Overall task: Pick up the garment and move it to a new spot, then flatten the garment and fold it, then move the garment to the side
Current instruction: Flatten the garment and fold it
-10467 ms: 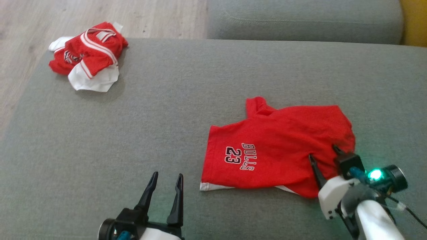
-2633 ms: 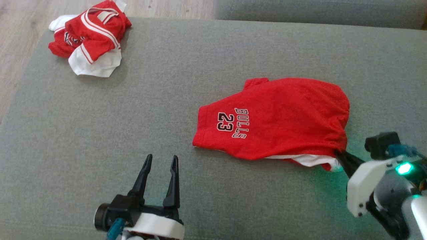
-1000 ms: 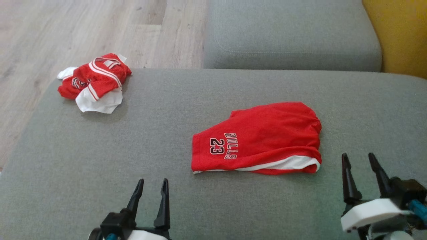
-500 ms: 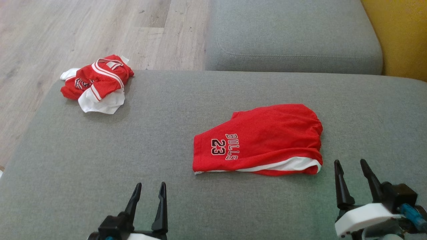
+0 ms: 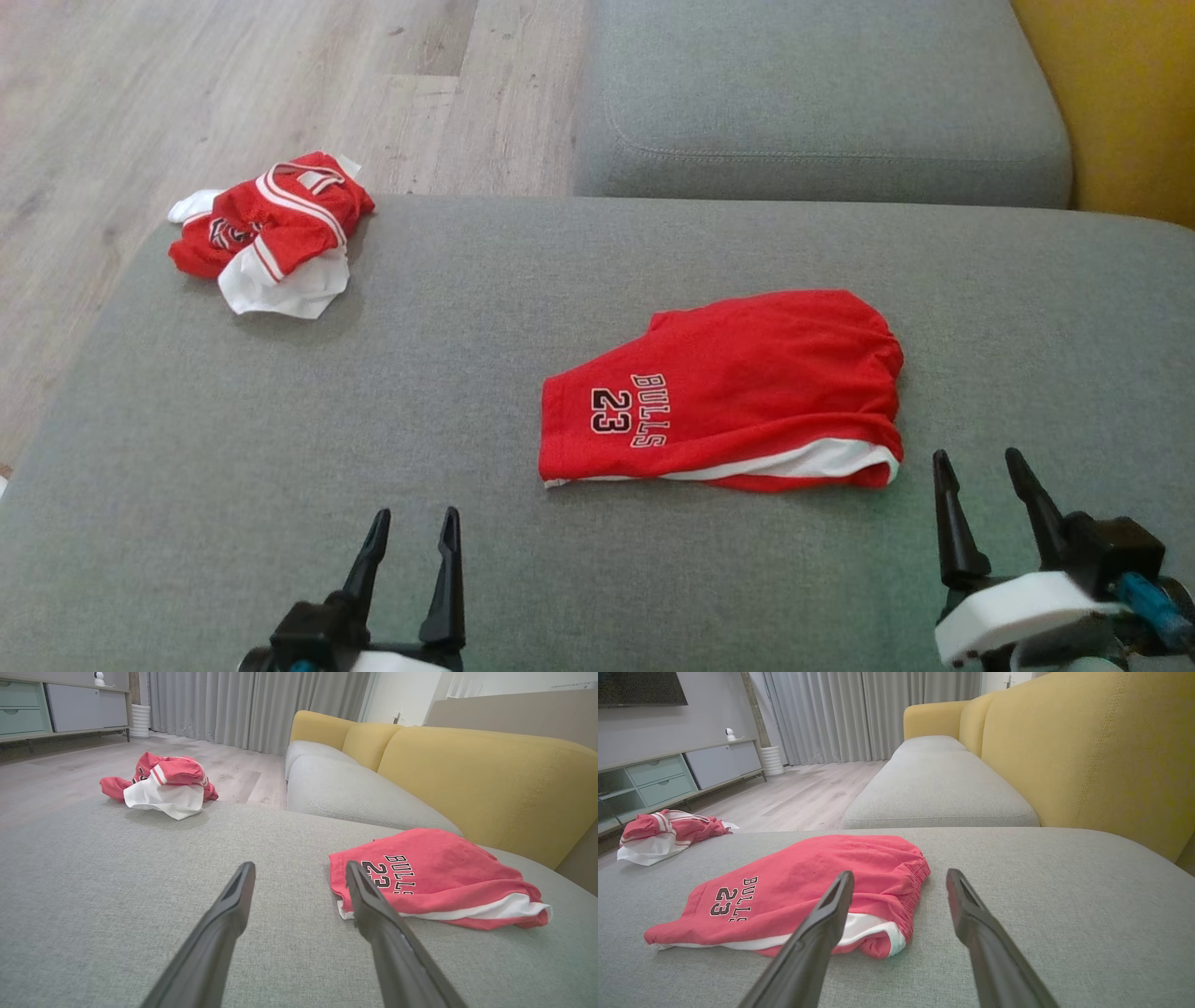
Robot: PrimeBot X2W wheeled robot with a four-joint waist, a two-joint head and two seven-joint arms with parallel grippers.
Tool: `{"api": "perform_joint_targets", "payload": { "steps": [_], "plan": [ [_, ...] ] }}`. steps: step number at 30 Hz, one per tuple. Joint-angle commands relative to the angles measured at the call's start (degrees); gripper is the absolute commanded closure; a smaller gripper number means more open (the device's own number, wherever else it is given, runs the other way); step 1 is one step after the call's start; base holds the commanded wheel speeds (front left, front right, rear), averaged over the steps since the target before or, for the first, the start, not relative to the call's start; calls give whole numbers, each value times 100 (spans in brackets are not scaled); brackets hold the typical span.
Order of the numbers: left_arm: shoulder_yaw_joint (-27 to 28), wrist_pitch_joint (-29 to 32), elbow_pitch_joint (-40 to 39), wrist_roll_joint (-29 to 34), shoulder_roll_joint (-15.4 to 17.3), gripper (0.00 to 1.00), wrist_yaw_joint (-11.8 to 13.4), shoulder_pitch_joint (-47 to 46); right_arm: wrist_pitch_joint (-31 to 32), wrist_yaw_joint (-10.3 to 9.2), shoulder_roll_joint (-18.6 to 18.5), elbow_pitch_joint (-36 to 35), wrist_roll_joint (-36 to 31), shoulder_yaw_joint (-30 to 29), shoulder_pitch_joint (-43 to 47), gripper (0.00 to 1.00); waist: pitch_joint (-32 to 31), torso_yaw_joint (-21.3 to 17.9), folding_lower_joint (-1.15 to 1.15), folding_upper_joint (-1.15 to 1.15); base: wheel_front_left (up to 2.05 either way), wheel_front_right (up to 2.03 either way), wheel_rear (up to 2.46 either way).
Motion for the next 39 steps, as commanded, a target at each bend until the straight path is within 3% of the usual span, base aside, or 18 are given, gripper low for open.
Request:
{"api": "perform_joint_targets", "payload": {
  "steps": [1, 8, 16, 28, 39],
  "plan": [
    [228, -48, -210, -42, 47, 0, 40, -286, -94, 42, -43, -168, 37, 140, -241, 0, 8, -3, 0, 0, 0, 0, 0],
    [-10, 173, 27, 0, 31, 0, -160, -657, -88, 42, -42, -205, 69, 194, -339, 0, 206, -144, 0, 0, 0, 0, 0],
    [-407, 539, 1268, -46, -255, 0, -498, -1369, 33, 42, -42, -325, 11, 325, -477, 0, 567, -541, 0, 0, 0, 0, 0],
    [-369, 169, 2719, -210, -424, 0, -599, -2173, 58, 42, -42, -384, -33, 337, -747, 0, 1000, -974, 0, 0, 0, 0, 0],
    [-440, -40, 3184, -236, -485, 0, -765, -2513, 13, 42, -42, -306, -11, 278, -799, 0, 1061, -1078, 0, 0, 0, 0, 0]
  ]
}}
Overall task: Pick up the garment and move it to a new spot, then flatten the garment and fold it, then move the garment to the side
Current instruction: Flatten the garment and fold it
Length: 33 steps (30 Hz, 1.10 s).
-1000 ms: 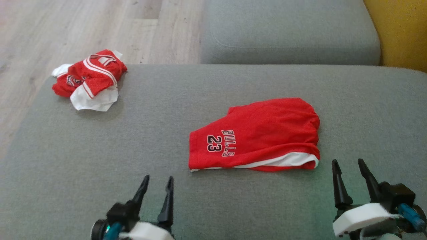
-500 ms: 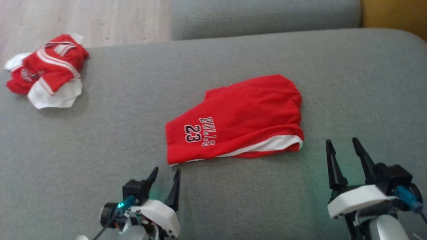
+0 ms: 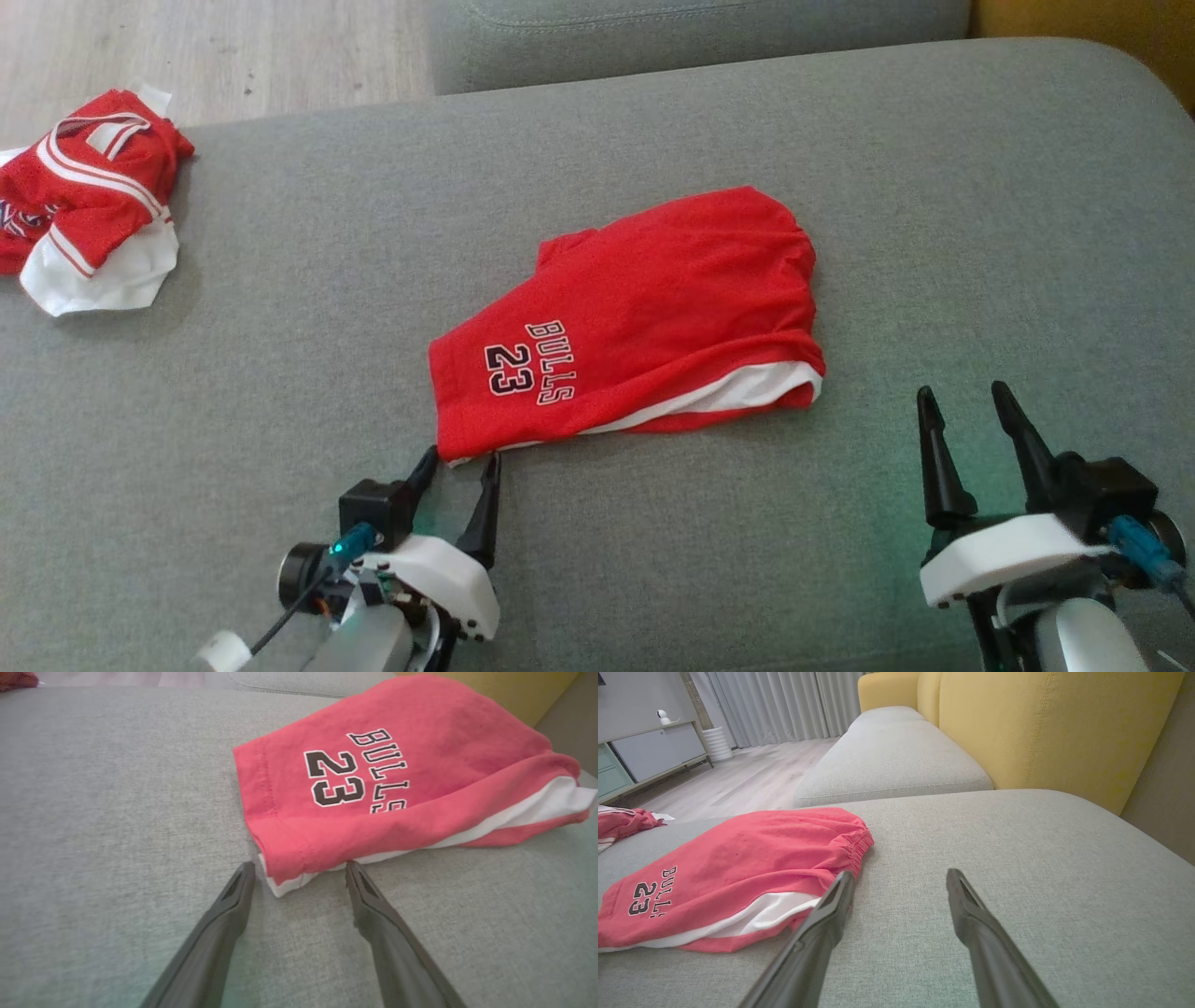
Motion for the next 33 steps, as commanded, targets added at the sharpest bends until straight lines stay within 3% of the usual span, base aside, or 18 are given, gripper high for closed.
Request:
{"api": "perform_joint_targets", "payload": {
  "steps": [1, 7, 10, 11, 12, 14, 15, 22, 33],
  "plan": [
    [120, -92, -62, -40, 19, 0, -34, -264, -51, 42, -39, -139, 1, 114, -290, 0, 3, -11, 0, 0, 0, 0, 0],
    [37, -107, 23, -54, 3, 0, -74, -357, -53, 42, -39, -52, -9, 119, -297, 0, 8, -58, 0, 0, 0, 0, 0],
    [28, -109, -53, -60, -1, 11, -77, -395, -57, 42, -39, -20, -12, 125, -294, 0, 13, -72, 0, 0, 0, 0, 0],
    [22, -110, -74, -56, -2, 26, -76, -395, -55, 42, -39, -7, -14, 126, -295, 0, 13, -75, 0, 0, 0, 0, 0],
    [-5, -110, -62, -52, -3, 51, -84, -390, -49, 42, -39, 7, -15, 132, -295, 0, 9, -78, 0, 0, 0, 0, 0],
    [-62, -110, -39, -69, -4, 77, -94, -384, -34, 42, -39, 36, -8, 151, -292, 0, -1, -79, 0, 0, 0, 0, 0],
    [-95, -110, -19, -68, -4, 99, -89, -387, -20, 42, -39, 61, 1, 167, -292, 0, -7, -79, 0, 0, 0, 0, 0],
    [-77, -111, -172, -87, -5, 100, -3, -398, 143, 42, -39, 500, 349, 365, -423, 0, 3, -6, 0, 0, 0, 0, 0],
    [51, -111, -511, 69, -6, 100, 5, -248, 25, 42, -39, 1959, 816, 720, -1371, 0, 74, 204, 0, 0, 0, 0, 0]
  ]
}}
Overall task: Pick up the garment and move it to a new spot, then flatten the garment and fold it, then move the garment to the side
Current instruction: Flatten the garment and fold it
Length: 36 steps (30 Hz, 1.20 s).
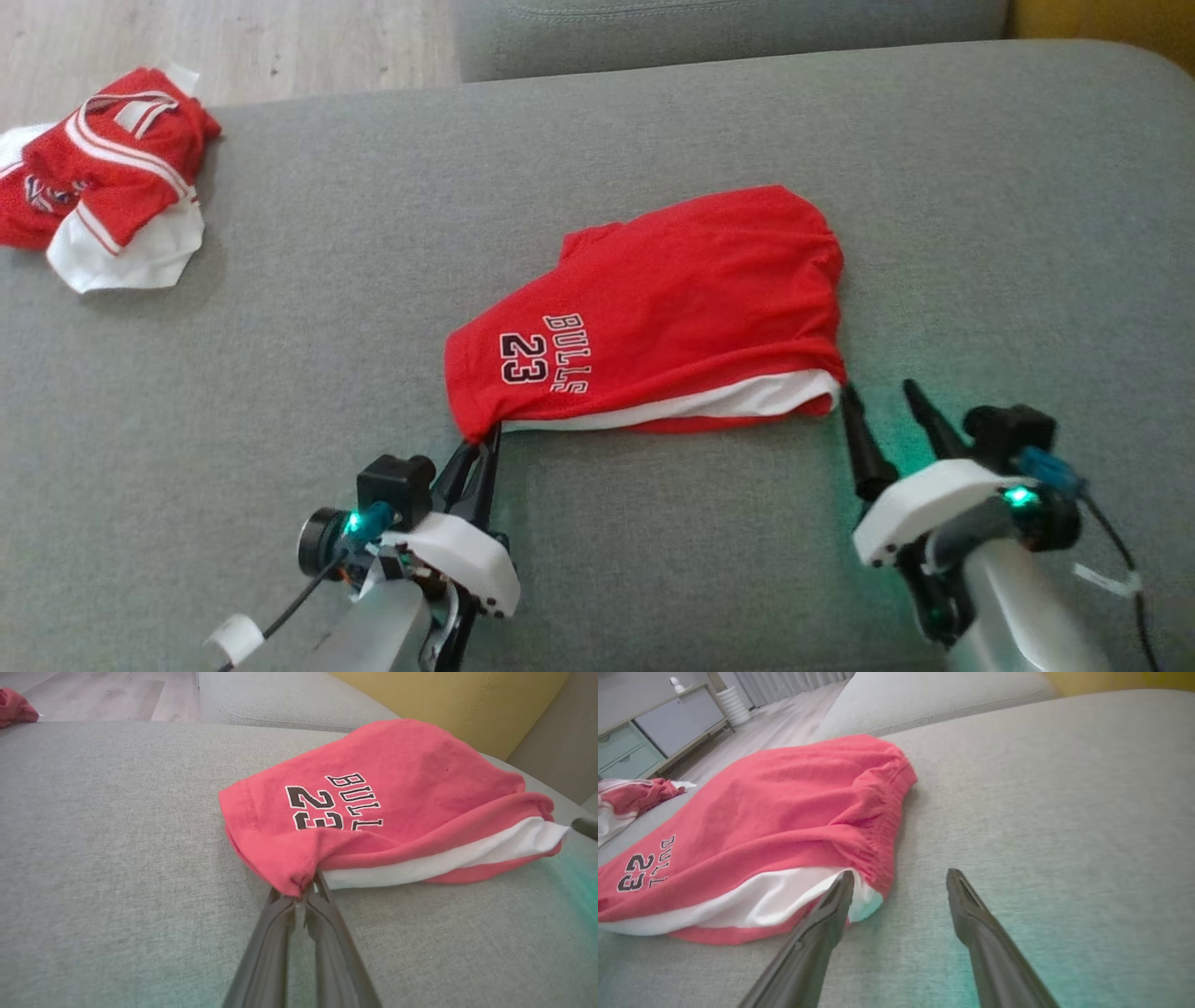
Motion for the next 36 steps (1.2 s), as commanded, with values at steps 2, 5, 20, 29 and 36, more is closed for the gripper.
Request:
{"api": "perform_joint_targets", "payload": {
  "steps": [2, 5, 20, 29, 36],
  "plan": [
    [186, -71, -211, 46, 24, 100, -1, -94, -67, 42, -30, 203, 68, 323, -331, 0, 21, 62, 0, 0, 0, 0, 0],
    [153, -71, -273, 40, 24, 100, 2, -78, -44, 42, -30, 651, 94, 521, -556, 0, 37, 110, 0, 0, 0, 0, 0],
    [319, -71, -521, 135, 24, 100, 57, -79, -323, 42, -30, 1706, 287, 954, -1181, 100, 97, 147, 0, 0, 0, 0, 0],
    [652, -71, -1370, 359, 143, 100, 31, 27, -680, 42, -30, 974, -520, 305, -1165, 100, -195, 110, 0, 0, 0, 0, 0],
    [828, -71, -2667, 587, 425, 100, -18, -54, -154, 42, -30, -835, -1144, -82, -758, 100, -715, 171, 0, 0, 0, 0, 0]
  ]
}}
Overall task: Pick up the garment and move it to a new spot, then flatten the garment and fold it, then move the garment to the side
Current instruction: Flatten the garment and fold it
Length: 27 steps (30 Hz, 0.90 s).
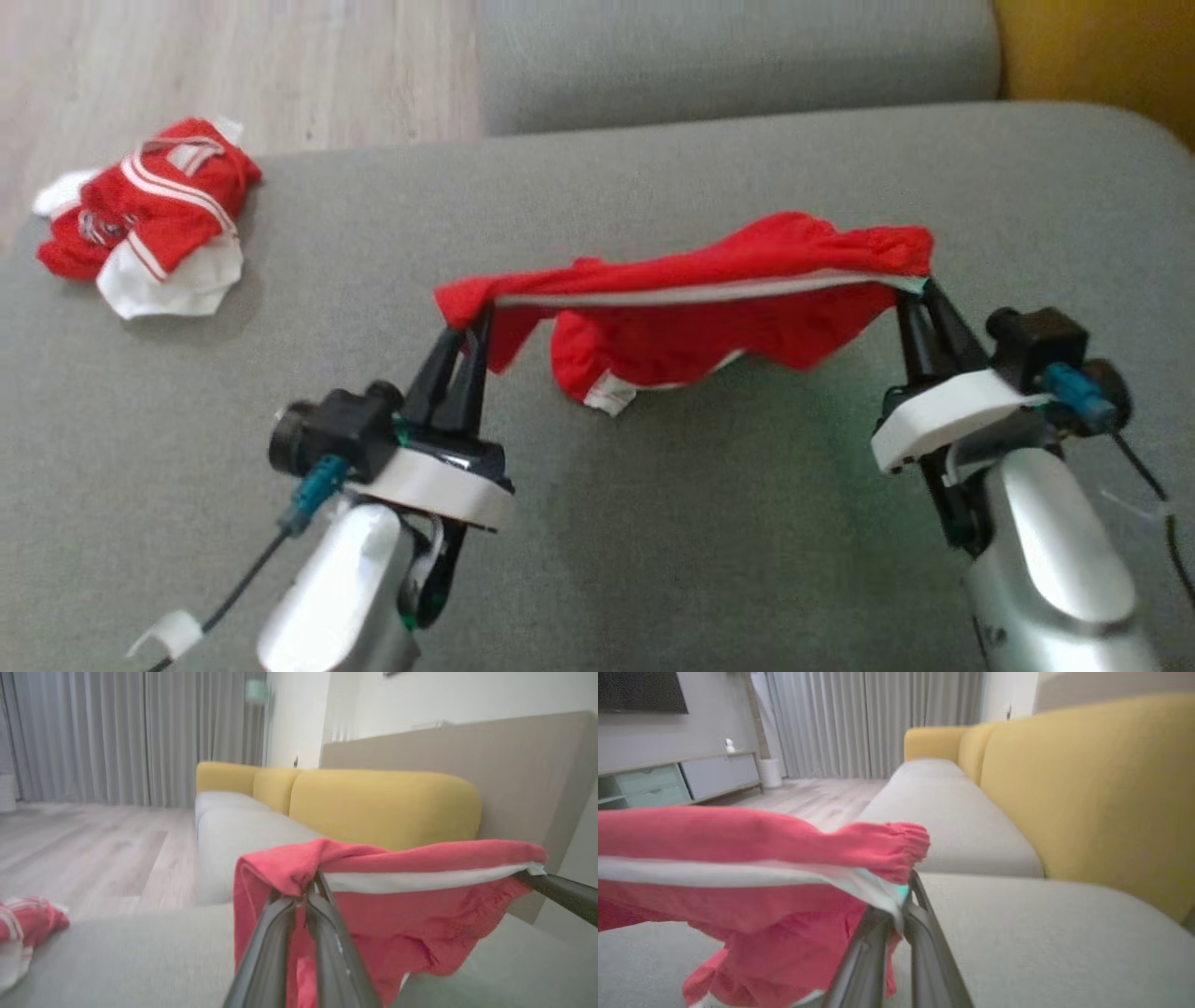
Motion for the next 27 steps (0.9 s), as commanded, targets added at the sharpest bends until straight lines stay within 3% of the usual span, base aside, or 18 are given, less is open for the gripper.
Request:
{"api": "perform_joint_targets", "payload": {
  "steps": [1, 3, 11, 16, 21, 27],
  "plan": [
    [275, -62, -442, 68, 198, 100, -11, -257, 142, 42, -21, -589, -96, 51, 29, 100, -246, 50, 0, 0, 0, 0, 0],
    [293, -29, -674, 95, 273, 100, -6, -298, 284, 42, -38, -962, -139, 26, 114, 100, -298, 63, 0, 0, 0, 0, 0],
    [543, 804, -2618, 238, 1000, 100, -60, -989, 1536, 42, -498, -3828, -264, 124, 600, 100, -638, 103, 0, 0, 0, 0, 0],
    [682, 1387, -3063, 141, 1283, 100, -121, -1432, 2244, 42, -732, -4890, -221, 210, 688, 100, -593, 73, 0, 0, 0, 0, 0],
    [709, 1618, -2755, -44, 1362, 100, -199, -1725, 2600, 42, -751, -5118, -78, 455, 611, 100, -218, -25, 0, 0, 0, 0, 0],
    [741, 1589, -1987, -159, 1425, 100, -305, -2496, 2647, 42, -736, -4311, 219, 886, -427, 100, 935, -211, 0, 0, 0, 0, 0]
  ]
}}
